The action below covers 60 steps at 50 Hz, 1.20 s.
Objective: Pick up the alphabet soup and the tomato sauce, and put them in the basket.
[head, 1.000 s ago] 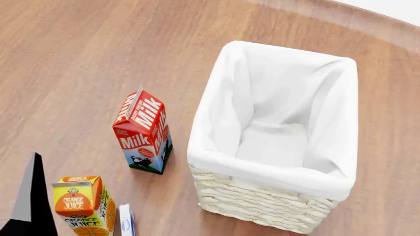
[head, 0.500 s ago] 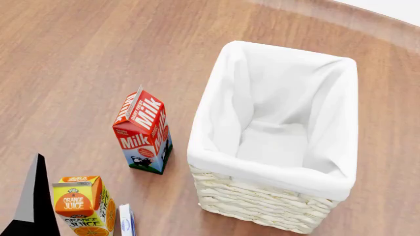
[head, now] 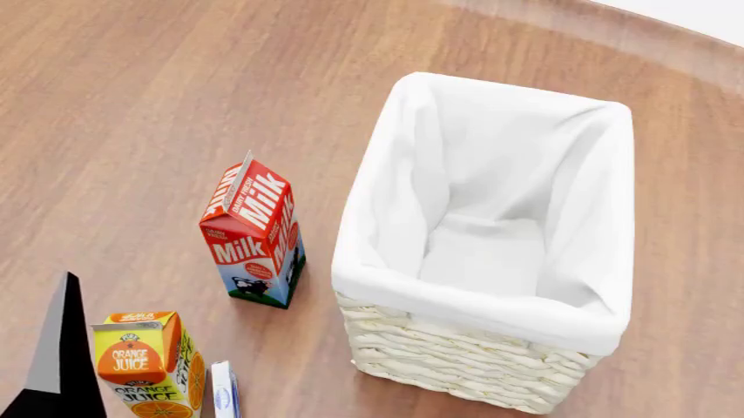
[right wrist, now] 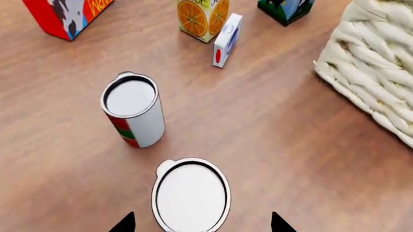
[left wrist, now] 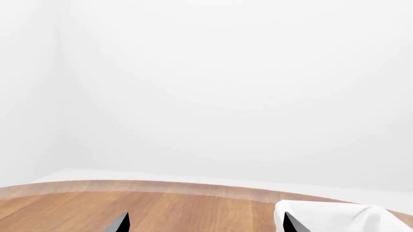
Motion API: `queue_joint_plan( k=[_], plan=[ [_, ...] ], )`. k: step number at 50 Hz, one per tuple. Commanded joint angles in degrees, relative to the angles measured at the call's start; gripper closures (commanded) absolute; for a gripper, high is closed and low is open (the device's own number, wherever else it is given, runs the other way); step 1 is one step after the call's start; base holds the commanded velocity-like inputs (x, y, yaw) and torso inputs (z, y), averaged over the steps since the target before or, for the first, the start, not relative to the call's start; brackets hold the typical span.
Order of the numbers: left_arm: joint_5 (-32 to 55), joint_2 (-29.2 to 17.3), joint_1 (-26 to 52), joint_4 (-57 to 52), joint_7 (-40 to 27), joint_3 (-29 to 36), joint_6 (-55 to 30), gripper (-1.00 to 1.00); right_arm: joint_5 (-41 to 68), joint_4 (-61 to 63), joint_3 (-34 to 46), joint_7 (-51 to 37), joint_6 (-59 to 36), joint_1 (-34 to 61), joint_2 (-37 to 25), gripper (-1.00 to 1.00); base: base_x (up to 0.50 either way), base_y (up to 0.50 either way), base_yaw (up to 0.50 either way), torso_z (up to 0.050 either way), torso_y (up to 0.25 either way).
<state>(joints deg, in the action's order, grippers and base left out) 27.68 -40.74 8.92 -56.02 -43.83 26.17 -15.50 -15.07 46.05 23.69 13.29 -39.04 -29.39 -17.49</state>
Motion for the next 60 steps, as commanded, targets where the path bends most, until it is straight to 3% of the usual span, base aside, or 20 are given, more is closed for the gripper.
queue_joint_plan(
  k=[1,60],
  plan=[
    [0.45,-0.39,0.24,-0.55,-0.5,-0.07,-0.21,-1.0,1.09,-3.32,0.09,0.19,0.63,2.76,0.62,-1.0,0.0,0.0,0.0,0.0,0.0],
    [0.88,-1.41,0.9,-0.28,-1.3,1.14,0.9,-1.0,2.9,-10.61,2.6,-0.61,2.21,8.34,1.47,-1.0,0.0,0.0,0.0,0.0,0.0]
  ],
)
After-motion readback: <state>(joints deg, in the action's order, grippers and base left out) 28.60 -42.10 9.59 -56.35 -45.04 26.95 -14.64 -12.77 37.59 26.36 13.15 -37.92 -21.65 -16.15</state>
